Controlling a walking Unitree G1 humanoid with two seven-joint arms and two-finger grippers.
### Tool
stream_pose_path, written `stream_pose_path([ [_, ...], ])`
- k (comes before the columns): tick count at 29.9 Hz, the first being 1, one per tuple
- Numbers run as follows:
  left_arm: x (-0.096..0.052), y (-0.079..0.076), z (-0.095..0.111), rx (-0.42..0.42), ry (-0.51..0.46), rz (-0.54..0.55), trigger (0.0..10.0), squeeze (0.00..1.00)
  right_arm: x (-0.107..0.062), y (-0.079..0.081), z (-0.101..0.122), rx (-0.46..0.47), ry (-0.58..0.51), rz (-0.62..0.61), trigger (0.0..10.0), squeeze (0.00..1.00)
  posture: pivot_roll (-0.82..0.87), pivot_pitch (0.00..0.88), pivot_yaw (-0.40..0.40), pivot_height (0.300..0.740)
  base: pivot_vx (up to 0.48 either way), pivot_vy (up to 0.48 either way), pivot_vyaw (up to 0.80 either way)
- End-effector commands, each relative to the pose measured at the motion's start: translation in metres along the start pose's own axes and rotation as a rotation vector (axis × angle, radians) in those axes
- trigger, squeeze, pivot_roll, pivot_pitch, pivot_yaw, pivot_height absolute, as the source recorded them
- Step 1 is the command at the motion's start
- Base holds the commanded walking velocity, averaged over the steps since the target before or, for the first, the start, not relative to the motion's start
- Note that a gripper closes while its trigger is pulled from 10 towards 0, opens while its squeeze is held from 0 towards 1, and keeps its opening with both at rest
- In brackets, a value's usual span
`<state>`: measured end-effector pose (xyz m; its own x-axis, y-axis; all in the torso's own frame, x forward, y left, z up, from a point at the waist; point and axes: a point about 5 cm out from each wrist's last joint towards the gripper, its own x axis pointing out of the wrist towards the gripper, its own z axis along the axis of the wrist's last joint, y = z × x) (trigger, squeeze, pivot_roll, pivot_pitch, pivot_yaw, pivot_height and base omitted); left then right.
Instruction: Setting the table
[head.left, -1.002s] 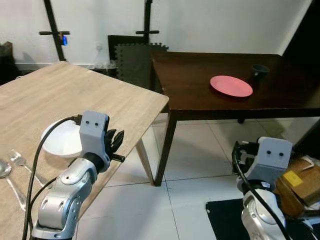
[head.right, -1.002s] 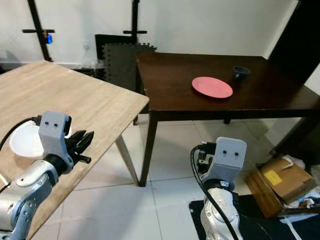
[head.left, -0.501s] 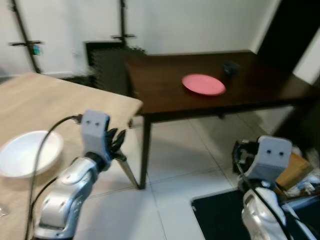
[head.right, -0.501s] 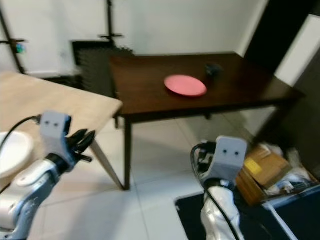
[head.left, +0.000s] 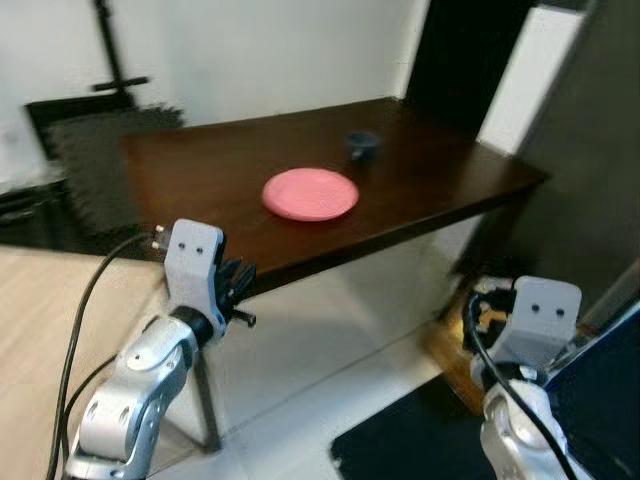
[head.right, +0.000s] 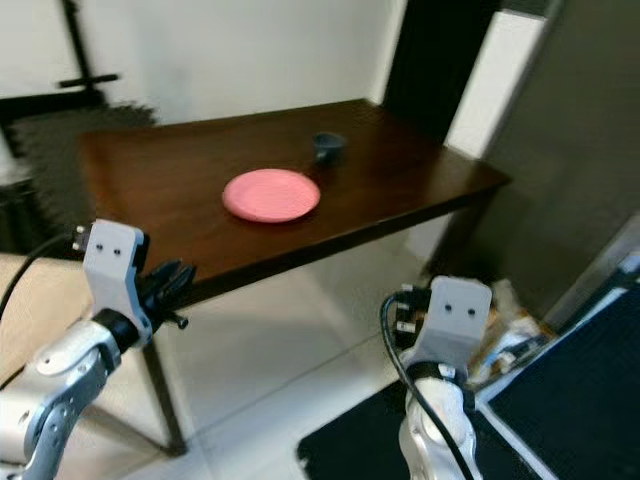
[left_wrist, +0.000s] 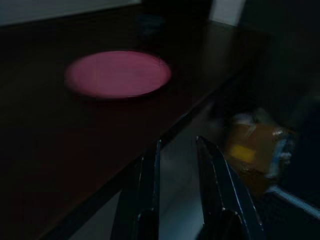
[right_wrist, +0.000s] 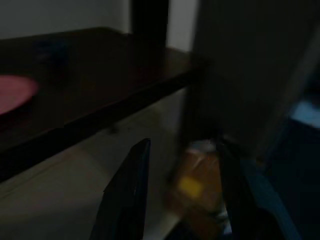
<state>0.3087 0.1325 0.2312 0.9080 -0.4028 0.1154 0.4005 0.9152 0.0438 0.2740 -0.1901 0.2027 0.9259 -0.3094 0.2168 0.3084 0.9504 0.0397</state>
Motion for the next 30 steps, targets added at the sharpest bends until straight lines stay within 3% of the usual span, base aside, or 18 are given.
stream_pose_path([
  [1,-0.0038,0.0049,-0.0015,0.004,0.006,0.017,10.0,0.0,-0.002,0.0034,-0.0026,0.01,0.016,0.01,10.0,0.0,0.07,0.077,-0.003,0.74,0.48,0.0,-0.8],
  [10,-0.0033,0.005,-0.002,0.002,0.005,0.015,10.0,0.0,-0.002,0.0033,-0.0026,0.01,0.015,0.008,10.0,0.0,0.07,0.079,-0.003,0.74,0.48,0.0,-0.79],
  [30,-0.0025,0.0049,-0.0022,-0.002,0.007,0.021,10.0,0.0,-0.0014,0.0044,-0.0023,-0.002,0.009,0.016,10.0,0.0,0.08,0.077,-0.006,0.74,0.462,0.0,0.0],
])
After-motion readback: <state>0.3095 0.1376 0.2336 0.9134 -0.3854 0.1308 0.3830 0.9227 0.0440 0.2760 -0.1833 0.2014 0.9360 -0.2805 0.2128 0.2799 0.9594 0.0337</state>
